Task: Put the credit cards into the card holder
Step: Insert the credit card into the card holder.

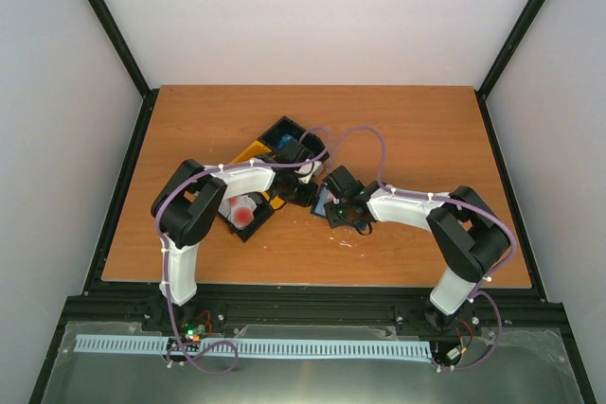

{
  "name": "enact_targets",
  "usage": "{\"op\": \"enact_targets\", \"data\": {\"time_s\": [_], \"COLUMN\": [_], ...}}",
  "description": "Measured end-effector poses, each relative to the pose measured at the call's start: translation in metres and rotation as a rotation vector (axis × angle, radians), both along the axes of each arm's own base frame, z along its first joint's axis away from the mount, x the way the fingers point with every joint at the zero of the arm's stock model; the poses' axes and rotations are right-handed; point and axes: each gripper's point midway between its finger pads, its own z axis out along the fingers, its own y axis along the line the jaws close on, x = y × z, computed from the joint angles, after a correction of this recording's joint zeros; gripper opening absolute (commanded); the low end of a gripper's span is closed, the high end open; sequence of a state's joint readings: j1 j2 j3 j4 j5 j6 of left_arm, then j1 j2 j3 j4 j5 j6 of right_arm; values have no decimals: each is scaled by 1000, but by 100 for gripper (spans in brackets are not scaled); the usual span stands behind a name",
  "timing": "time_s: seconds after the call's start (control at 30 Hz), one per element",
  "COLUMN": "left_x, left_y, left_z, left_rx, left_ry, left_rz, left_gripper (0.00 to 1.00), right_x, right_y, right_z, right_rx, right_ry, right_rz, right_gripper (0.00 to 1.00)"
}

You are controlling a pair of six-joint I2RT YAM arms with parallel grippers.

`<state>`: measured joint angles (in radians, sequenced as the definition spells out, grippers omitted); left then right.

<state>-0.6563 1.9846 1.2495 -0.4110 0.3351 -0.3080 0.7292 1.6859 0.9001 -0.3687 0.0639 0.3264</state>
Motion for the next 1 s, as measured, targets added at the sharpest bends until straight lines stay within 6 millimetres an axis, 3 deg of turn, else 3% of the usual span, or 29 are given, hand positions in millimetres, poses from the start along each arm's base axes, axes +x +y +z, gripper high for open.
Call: {"op": "enact_targets", "data": {"time_s": [0.33, 0.53, 0.7, 1.0], "left_x": [-2, -5, -7, -5], "left_y": [2, 1, 1, 5], "left_z": [0, 0, 1, 20], "left_rx": [-1, -10, -14, -39], "left_ry": [4, 16, 24, 10], "left_rz": [1, -3, 0, 37], "left_gripper": [3, 3, 7, 20], "right_x": [0, 5, 16, 16], "right_y": [14, 13, 7, -5], "right_z": [8, 32, 52, 55], "right_rx": [130, 240, 297, 284], "right_ry": [18, -5, -43, -26], "right_rz": [-28, -77, -164, -261], "right_gripper": [58, 65, 65, 71]}}
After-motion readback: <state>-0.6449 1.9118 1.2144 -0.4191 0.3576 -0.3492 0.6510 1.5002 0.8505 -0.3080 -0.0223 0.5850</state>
